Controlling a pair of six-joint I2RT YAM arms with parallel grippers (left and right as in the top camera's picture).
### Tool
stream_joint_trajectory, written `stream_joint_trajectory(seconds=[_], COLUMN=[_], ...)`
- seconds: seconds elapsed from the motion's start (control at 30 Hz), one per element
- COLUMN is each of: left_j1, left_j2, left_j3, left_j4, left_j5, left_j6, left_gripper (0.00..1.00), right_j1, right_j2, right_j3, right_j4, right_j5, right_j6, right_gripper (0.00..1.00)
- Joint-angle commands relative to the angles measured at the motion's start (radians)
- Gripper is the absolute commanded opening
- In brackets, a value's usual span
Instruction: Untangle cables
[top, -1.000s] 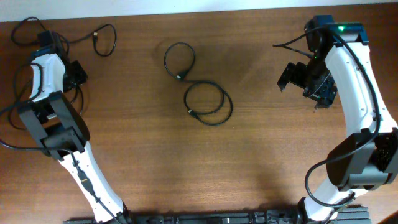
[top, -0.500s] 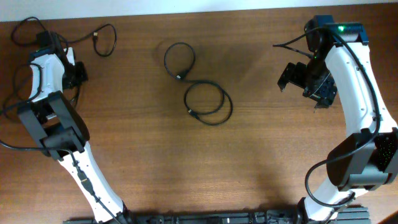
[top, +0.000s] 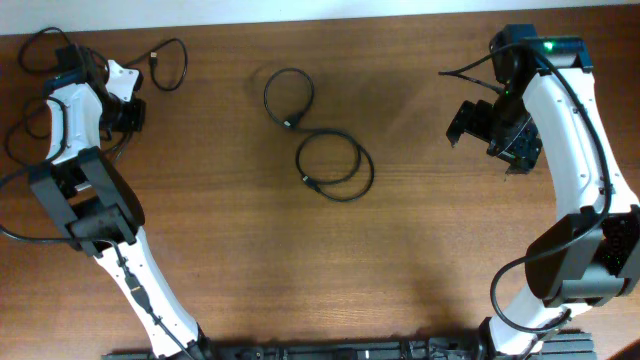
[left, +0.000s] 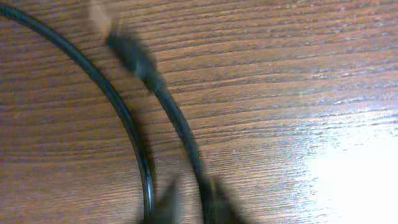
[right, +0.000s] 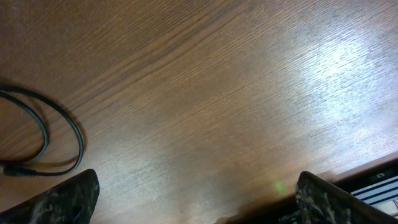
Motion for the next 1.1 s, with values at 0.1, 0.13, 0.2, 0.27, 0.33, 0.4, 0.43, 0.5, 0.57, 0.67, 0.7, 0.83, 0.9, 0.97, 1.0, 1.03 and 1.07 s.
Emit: stream_joint_trajectory(seconds=[0.1,0.13,0.2,0.27,0.33,0.4,0.43,0.5,0.57,0.67,0.7,0.83,0.9,0.97,1.0,1.03,1.07], left_j1=[-0.003,-0.003,0.004,0.021,0.069,0.166,0.23,0.3,0.356,0.371,0.371,0.369,0.369,0.37,0.371,0.37,0.37], left_j2=[-0.024,-0.032,-0.057,-0.061,-0.059,-0.051,-0.039,-0.018,0.024,0.081,0.098,0.164,0.176,0.177,0.177,0.177,0.177], left_j3=[0.157,0.209,0.28,0.28,0.267,0.267,0.267,0.267,0.266,0.266,0.266,0.266,0.266,0.273,0.28,0.301,0.321], left_j4=[0.006,0.006,0.002,-0.078,-0.168,-0.265,-0.311,-0.34,-0.361,-0.36,-0.353,-0.325,-0.312,-0.271,-0.261,-0.235,-0.215], left_j5=[0.017,0.017,0.017,-0.117,-0.306,-0.305,-0.291,-0.169,-0.121,-0.123,-0.123,-0.105,-0.104,-0.084,-0.059,0.025,0.089], left_j6=[-0.232,-0.3,-0.409,-0.418,-0.515,-0.588,-0.697,-0.756,-0.755,-0.755,-0.755,-0.755,-0.755,-0.755,-0.756,-0.758,-0.828], left_gripper=[0.99,0.99,0.99,0.99,0.99,0.99,0.99,0.99,0.99,0.99,0.97,0.5,0.24,0.19,0.19,0.19,0.17], right_j1=[-0.001,-0.001,-0.001,-0.001,-0.001,-0.001,-0.001,-0.001,-0.001,-0.001,-0.001,-0.001,-0.001,-0.001,-0.001,-0.001,-0.001], right_j2=[-0.002,-0.002,-0.002,-0.002,-0.002,-0.002,-0.002,-0.002,-0.002,-0.002,-0.002,-0.002,-0.002,-0.002,-0.002,-0.002,-0.002], right_j3=[-0.002,-0.002,-0.002,-0.002,-0.002,-0.002,-0.002,-0.002,-0.002,-0.002,-0.002,-0.002,-0.002,-0.002,-0.002,-0.002,-0.002], right_j4=[0.0,0.0,0.0,0.0,0.0,0.0,0.0,0.0,0.0,0.0,0.0,0.0,0.0,0.0,0.0,0.0,0.0], right_j5=[0.01,0.009,0.01,0.009,0.01,0.01,0.01,0.009,0.01,0.009,0.01,0.01,0.01,0.01,0.01,0.01,0.009], right_j6=[0.004,0.004,0.004,0.004,0.004,0.004,0.004,0.004,0.004,0.004,0.004,0.004,0.004,0.004,0.004,0.004,0.004], right_gripper=[0.99,0.98,0.98,0.98,0.98,0.98,0.98,0.98,0.98,0.98,0.98,0.98,0.98,0.98,0.98,0.98,0.98])
